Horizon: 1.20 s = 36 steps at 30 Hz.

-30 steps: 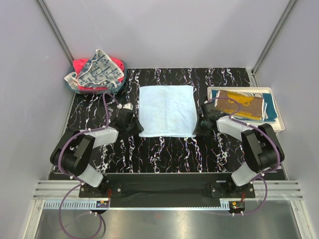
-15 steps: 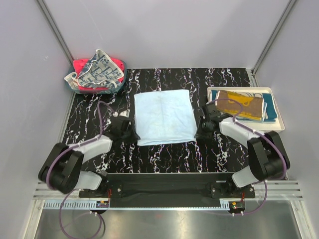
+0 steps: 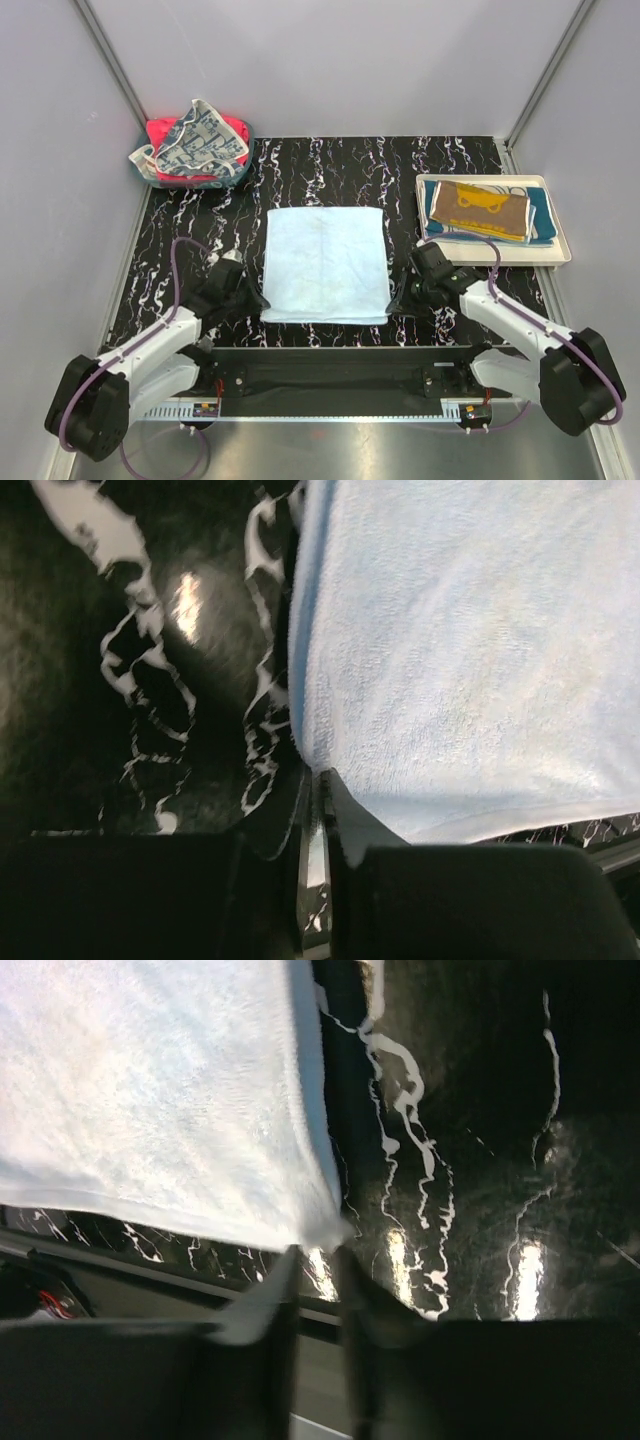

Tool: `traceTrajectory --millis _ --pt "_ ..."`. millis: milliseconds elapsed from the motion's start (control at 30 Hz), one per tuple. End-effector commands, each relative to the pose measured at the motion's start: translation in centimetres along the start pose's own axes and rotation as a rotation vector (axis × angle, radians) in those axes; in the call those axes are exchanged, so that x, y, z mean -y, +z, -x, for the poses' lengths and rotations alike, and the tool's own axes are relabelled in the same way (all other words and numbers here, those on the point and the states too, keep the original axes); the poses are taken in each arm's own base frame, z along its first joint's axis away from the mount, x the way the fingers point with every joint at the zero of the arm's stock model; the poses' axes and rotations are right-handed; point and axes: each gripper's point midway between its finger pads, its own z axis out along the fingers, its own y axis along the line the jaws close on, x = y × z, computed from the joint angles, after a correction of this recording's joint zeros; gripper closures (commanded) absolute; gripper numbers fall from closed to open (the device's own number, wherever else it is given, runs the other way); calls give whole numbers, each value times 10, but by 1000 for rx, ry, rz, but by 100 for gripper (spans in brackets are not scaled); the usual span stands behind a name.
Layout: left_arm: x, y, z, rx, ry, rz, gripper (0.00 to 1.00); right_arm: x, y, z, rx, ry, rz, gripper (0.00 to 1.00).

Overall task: Fold and stack the towels
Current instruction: Fold the towel

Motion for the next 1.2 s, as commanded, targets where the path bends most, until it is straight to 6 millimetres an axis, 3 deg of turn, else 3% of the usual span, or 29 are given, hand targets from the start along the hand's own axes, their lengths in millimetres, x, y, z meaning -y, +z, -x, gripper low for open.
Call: traceTrajectory --millis 0,67,100,133,200,233,300,367,433,500,533,567,600,667,700,767,800,933,1000,1167 --pt "-12 -5 -13 -48 -6 44 75 5 -6 0 37 30 -18 63" --pt "-10 -11 -9 -47 25 50 61 3 -17 10 79 13 -39 52" --pt "1 -18 3 -17 38 32 51 5 -21 18 115 -4 -65 46" --pt "6 -23 10 2 53 32 50 -5 -31 30 149 -20 -57 45" --pt "10 -35 24 41 76 49 48 -5 -41 42 187 -47 -97 44" --pt "29 -48 43 97 86 10 47 -19 -49 57 226 -61 -75 45" --pt "40 -56 68 185 112 13 48 -38 -54 75 265 -96 -39 46" --pt "66 -59 102 260 121 -8 56 -75 -57 107 309 -128 25 51" --pt "82 -52 122 294 110 -20 60 -108 -52 138 336 -177 55 60" --pt "112 -36 148 318 111 -68 69 -135 -46 161 363 -249 107 74" --pt "119 -27 156 326 106 -71 71 -149 -36 182 384 -254 106 76" --pt "132 -12 168 327 97 -95 78 -159 -31 195 403 -266 115 81" --pt "140 -1 176 324 111 -110 78 -167 -24 204 408 -300 125 83" --pt "143 20 193 321 145 -73 83 -184 1 226 408 -310 131 85" --pt "150 45 202 287 153 -71 89 -187 11 231 394 -321 131 88" --pt "151 66 216 282 147 -102 89 -193 37 245 375 -326 120 90" --pt "143 84 220 275 136 -76 89 -192 45 249 372 -329 108 90" --pt "121 123 234 245 124 -30 89 -183 85 262 328 -321 84 90" --pt "111 133 237 239 127 -3 89 -173 101 265 301 -311 68 90" --pt "90 154 234 191 109 58 89 -148 119 273 287 -278 23 91"
